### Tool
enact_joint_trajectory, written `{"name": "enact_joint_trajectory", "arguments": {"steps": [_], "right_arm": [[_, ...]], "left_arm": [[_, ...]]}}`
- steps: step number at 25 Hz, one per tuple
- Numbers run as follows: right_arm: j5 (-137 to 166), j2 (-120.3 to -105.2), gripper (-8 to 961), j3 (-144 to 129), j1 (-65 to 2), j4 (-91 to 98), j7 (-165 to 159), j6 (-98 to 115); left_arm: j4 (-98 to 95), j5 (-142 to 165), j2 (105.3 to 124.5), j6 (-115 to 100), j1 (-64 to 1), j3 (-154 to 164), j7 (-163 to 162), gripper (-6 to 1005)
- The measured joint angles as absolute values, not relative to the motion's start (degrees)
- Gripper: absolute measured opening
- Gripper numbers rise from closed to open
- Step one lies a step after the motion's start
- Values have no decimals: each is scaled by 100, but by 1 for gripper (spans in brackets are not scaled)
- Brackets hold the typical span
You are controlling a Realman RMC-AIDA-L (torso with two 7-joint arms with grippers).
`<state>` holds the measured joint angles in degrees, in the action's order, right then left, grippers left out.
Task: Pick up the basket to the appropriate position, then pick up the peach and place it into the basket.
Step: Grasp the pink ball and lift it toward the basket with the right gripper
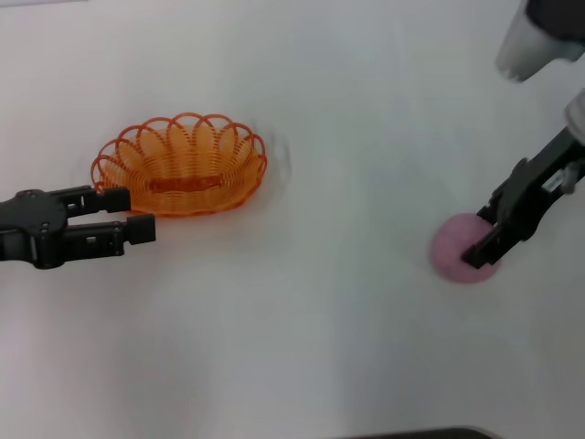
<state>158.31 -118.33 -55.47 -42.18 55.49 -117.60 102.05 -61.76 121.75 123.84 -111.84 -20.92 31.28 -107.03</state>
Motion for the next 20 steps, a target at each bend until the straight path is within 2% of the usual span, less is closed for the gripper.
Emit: {"name": "enact_joint_trajectory", "arguments": {"steps": [2,5,16,20], "right_arm": [[15927,-11897,820,-5621,-4240,5513,-11766,10135],[15987,-11931,730,-5665,-4260,5511,-11772,10093],[15943,-11906,366,-5612,-4294,5555,-11777,10076],[15516,-11873,264,-5429,-4297,5792,-11748,10077]], "left_arm": [[-6147,12175,12380,-11183,-2107,3158,-10703,834],[-6145,12174,12380,-11183,-2127,3209,-10708,833],[-6143,12131,12384,-11248,-2131,3220,-10738,834],[-6143,12129,12379,-11266,-2122,3201,-10756,834]]}}
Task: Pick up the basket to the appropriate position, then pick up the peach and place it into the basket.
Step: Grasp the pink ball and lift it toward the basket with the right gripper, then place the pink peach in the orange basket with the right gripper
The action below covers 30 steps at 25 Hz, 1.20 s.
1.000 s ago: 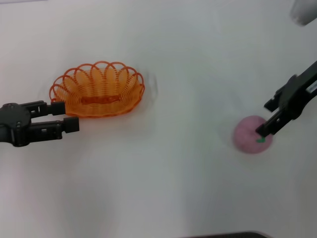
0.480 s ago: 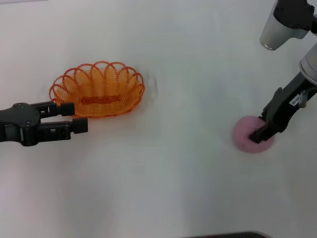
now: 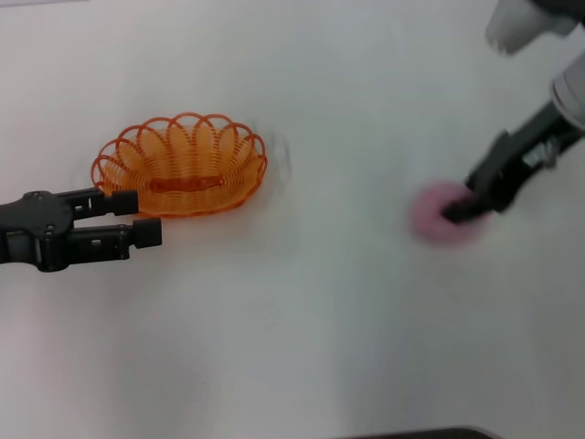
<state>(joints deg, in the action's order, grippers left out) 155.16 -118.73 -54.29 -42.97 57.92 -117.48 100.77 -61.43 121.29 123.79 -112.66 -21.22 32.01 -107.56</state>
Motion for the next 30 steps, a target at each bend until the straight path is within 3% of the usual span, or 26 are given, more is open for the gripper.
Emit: {"name": "enact_joint_trajectory", "arguments": {"steps": [6,12,20,30], "right_arm": [[13939,-11814,188,-5262,-4318,6128,-11655,9751],[12067,-11963,160,-5386,-4400,5526,-11129,8572],[10247,-11987,274,-5808,-4522,4037,-9788,7896],[10207,-11988,693,-5824,-4417,3983,-9765,7918]], "left_arm": [[-6098,12158,12379,-11267,-2138,3228,-10759,833],[-6071,12156,12382,-11257,-2158,3242,-10753,832],[-5935,12127,12378,-11219,-2180,3252,-10718,832],[-5811,12119,12374,-11198,-2238,3251,-10705,831]]}}
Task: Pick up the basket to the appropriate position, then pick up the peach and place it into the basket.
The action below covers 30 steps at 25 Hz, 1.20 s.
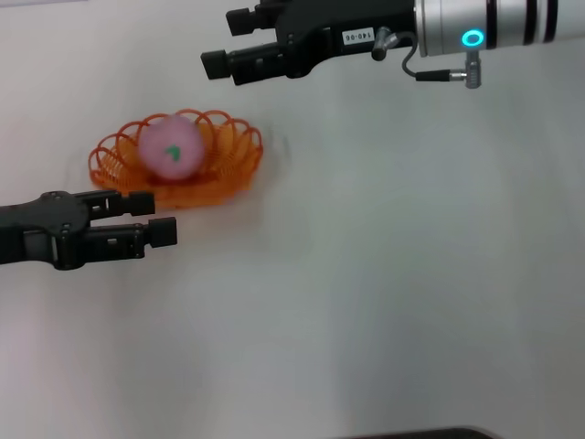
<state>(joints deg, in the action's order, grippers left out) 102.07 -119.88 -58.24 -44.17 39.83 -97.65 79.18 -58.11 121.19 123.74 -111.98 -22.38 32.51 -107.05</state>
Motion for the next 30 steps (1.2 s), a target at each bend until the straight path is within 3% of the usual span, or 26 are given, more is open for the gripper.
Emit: {"name": "enact_joint_trajectory", "arguments": {"steps": [6,12,20,30], "right_arm": [[10212,-11927,947,-5799,-4037,4317,-9764,8319],[10233,-11810,936,-5785,-3172,5190,-9803,8990],[10694,-11457,935,-5388,-2339,5605,-9810,9876],[11511,-11459,930,-4687,-2271,5578,-9817,10028]], "left_arm": [[-5801,12119,12373,-11196,-2237,3222,-10705,830],[-5829,12123,12336,-11116,-2211,3172,-10705,829],[-5839,12170,12267,-11010,-2205,2918,-10614,828],[-5845,12500,12251,-10704,-2180,2882,-10472,826]]}}
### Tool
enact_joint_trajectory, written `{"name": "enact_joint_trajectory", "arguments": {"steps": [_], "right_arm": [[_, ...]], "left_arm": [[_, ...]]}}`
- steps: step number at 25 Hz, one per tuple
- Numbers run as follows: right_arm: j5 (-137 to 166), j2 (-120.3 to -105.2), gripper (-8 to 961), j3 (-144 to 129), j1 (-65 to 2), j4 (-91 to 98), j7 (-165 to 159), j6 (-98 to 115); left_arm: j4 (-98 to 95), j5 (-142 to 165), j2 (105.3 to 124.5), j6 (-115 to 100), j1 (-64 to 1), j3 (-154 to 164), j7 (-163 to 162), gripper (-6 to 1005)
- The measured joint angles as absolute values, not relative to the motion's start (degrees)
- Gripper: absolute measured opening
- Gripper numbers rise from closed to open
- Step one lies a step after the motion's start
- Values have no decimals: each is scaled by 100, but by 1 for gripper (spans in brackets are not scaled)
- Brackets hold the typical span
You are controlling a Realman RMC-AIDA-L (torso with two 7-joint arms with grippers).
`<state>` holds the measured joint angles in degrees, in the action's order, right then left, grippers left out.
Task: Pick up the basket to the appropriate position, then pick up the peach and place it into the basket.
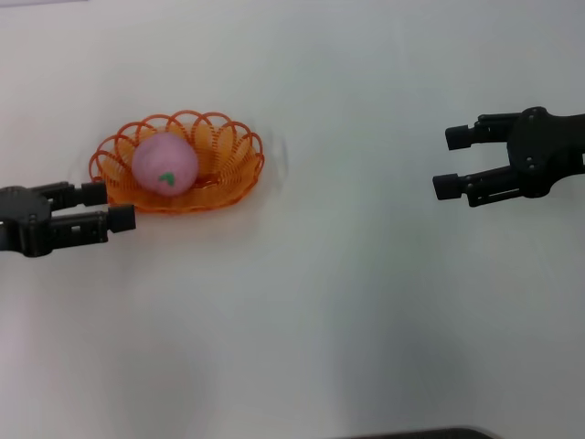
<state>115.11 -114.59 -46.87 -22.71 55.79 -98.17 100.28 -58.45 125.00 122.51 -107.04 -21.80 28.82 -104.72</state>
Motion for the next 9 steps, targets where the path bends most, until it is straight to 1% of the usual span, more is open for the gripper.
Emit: {"name": "enact_joint_trajectory", "arguments": {"steps": [9], "right_arm": [[11521,-11481,930,-4686,-2311,5580,-9803,9995]], "left_arm": [[-5846,12559,12252,-10678,-2179,2883,-10432,825]]}}
